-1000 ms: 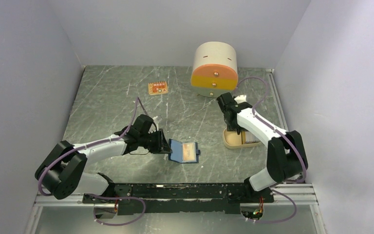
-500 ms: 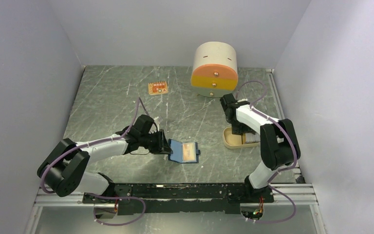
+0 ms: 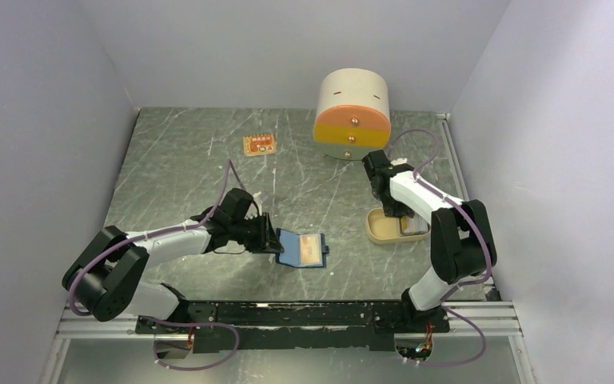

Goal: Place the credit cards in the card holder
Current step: Pick up the credit card from the storage box.

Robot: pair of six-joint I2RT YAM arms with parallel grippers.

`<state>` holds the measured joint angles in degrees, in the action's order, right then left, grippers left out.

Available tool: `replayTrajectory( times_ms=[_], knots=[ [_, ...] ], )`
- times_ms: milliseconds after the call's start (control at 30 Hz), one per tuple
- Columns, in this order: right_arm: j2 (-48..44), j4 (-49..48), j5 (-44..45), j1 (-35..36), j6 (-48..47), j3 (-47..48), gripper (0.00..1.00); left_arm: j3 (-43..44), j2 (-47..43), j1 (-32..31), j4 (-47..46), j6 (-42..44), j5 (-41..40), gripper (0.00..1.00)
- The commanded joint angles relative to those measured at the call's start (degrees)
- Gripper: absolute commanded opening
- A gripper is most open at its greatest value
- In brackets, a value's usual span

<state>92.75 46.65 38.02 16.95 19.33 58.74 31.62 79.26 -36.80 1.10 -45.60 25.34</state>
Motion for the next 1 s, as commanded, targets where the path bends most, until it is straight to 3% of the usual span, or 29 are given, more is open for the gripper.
replayTrajectory(
  times_ms=[0,233,600,867,967],
  knots=[
    [-1.55,0.97,1.41,-0.51,-0.75,1.63,0.37,-0.39,-0.54,0.32,-1.42,0.61,1.05,0.29],
    [-3.08,0.96,-0.64,-0.44,-1.33,1.68,0.24,-0.32,-0.09,0.32,-1.65,0.36,1.09,0.29],
    [-5.39,2.22,-4.12,0.47,-0.79,2.02,0.17,0.00,0.43,0.32,-1.78,-0.09,1.31,0.30],
    [-8.16,4.58,-8.08,2.62,-0.02,3.06,0.01,-0.73,1.85,0.32,-3.07,-1.31,2.31,0.28],
    [-10.62,4.85,-11.71,3.66,0.14,3.72,0.00,-1.15,1.67,0.32,-2.82,-1.91,1.57,0.26]
  ],
)
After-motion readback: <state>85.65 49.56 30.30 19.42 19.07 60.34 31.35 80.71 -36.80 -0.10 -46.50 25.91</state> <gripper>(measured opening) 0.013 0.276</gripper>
